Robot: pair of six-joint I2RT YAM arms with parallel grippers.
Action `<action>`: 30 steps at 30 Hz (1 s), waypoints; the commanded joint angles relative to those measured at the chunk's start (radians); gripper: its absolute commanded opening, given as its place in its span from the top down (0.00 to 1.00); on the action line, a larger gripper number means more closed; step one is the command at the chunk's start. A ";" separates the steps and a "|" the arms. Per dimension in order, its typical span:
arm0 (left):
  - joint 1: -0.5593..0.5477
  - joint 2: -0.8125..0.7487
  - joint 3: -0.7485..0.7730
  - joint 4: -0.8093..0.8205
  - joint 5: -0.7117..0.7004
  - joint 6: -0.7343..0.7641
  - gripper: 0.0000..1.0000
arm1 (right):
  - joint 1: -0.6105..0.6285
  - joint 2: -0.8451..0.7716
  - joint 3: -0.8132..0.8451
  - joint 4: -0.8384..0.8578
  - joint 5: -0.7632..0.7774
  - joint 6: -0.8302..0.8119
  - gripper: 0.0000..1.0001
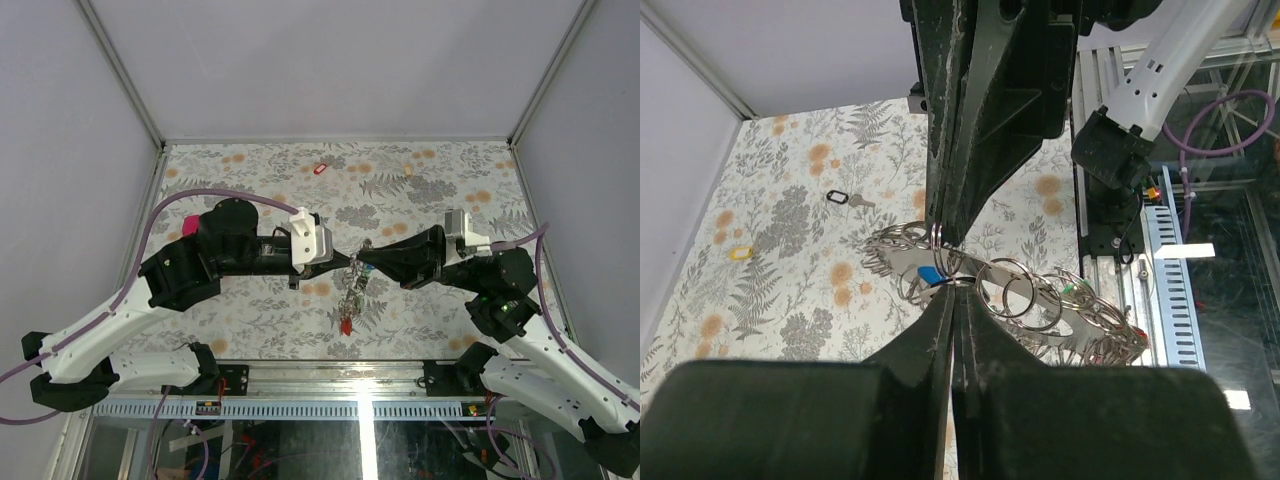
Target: Put the keys on the keyring
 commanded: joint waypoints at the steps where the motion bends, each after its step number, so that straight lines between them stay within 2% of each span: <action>1: 0.001 -0.016 -0.018 0.065 0.003 -0.033 1.00 | 0.000 -0.034 0.010 0.166 0.104 -0.003 1.00; 4: 0.000 -0.017 -0.018 0.079 -0.003 -0.038 1.00 | 0.000 -0.034 0.004 0.166 0.106 -0.003 1.00; 10: 0.000 -0.056 -0.054 0.182 -0.006 -0.083 0.82 | -0.001 -0.028 0.008 0.161 0.044 -0.003 1.00; 15: 0.001 -0.057 -0.056 0.222 0.032 -0.127 0.78 | -0.001 -0.023 0.013 0.155 0.001 0.004 1.00; 21: 0.001 -0.127 -0.173 0.390 -0.033 -0.192 0.72 | -0.001 -0.023 0.013 0.153 -0.039 0.006 1.00; 30: 0.000 -0.117 -0.228 0.438 -0.004 -0.224 0.66 | -0.001 -0.017 0.017 0.186 -0.066 0.031 1.00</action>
